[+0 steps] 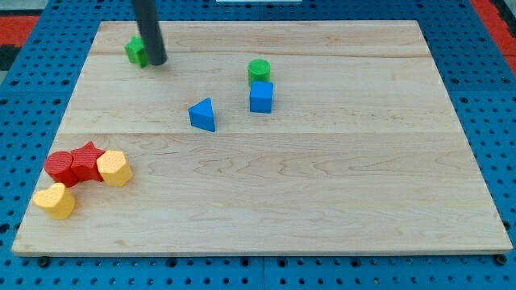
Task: Place green circle below green star
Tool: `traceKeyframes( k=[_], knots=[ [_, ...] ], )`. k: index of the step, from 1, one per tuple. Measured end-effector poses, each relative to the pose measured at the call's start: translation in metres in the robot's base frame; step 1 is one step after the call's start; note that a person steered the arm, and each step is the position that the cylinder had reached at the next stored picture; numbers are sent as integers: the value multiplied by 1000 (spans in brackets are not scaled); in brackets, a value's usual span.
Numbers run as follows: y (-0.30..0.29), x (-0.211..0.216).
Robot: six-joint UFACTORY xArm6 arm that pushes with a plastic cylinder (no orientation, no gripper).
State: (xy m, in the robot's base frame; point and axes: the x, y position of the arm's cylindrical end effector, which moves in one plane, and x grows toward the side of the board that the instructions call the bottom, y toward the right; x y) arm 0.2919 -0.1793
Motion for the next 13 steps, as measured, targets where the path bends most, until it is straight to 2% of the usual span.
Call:
traceKeyframes(
  k=[1, 3, 4, 5, 6, 7, 8, 9, 10, 11, 12, 13],
  knots=[
    [13, -1],
    [263, -2],
    [281, 31],
    [223, 31],
    [161, 12],
    [161, 9],
    [214, 18],
    [177, 64],
    [157, 37],
    [100, 31],
    [136, 34],
    [123, 81]
  ],
)
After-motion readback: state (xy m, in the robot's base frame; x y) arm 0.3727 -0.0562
